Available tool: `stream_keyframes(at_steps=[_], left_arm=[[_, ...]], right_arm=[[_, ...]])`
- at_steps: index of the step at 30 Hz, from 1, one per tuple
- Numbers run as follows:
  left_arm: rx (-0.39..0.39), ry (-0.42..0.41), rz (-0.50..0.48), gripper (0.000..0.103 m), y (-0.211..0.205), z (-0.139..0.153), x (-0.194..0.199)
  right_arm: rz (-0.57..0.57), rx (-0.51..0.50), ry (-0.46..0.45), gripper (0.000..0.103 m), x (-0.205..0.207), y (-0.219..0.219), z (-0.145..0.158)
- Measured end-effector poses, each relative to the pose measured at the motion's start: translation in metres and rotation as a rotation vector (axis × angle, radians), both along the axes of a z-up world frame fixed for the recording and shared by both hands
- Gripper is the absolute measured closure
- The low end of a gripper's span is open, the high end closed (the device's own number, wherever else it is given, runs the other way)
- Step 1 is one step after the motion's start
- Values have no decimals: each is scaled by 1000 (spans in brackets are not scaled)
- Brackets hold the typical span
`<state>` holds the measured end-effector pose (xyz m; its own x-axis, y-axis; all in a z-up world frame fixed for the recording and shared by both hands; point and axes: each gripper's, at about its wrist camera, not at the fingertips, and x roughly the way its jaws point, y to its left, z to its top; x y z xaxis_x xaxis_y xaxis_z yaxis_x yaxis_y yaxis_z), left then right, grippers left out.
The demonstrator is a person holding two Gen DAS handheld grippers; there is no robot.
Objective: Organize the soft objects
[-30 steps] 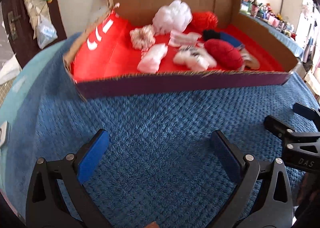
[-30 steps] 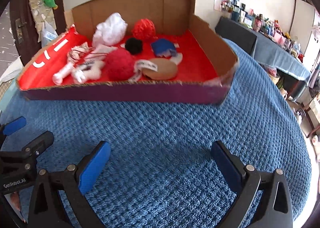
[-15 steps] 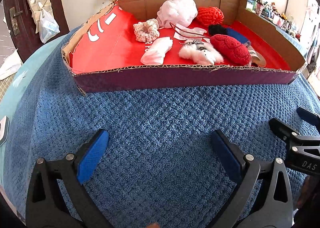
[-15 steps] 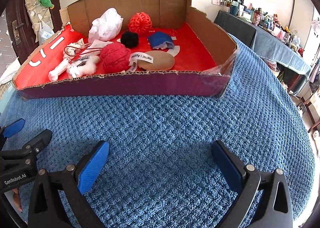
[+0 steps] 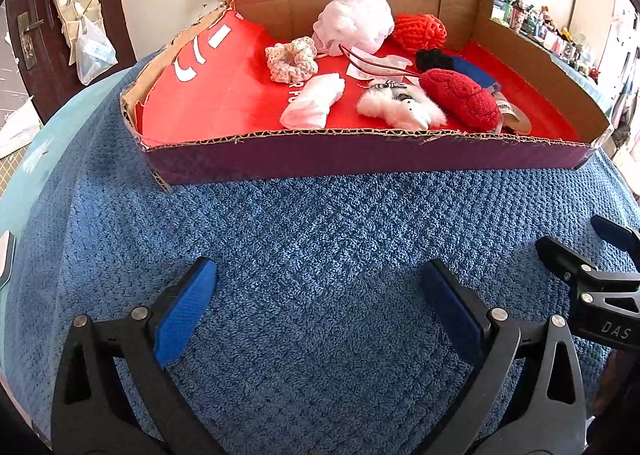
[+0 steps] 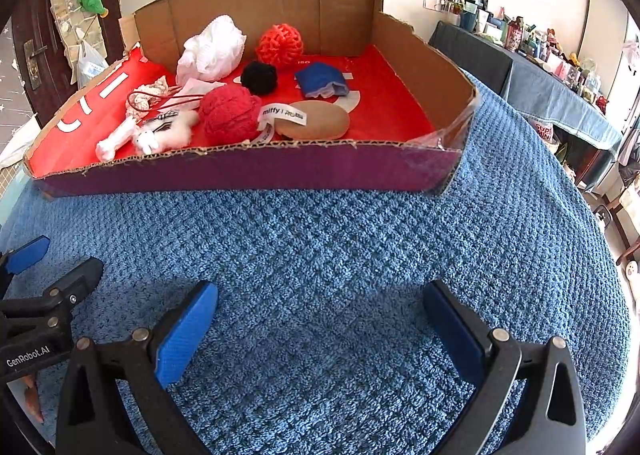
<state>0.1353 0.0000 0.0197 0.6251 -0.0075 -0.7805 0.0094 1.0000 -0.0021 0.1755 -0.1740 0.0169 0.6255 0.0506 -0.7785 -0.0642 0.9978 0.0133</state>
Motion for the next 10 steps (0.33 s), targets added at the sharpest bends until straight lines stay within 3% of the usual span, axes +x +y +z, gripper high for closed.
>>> stream_keyframes(at_steps=[10], left_arm=[[2,-1,1,0,0,0,0]], right_arm=[[0,-2,-1,0,0,0,0]])
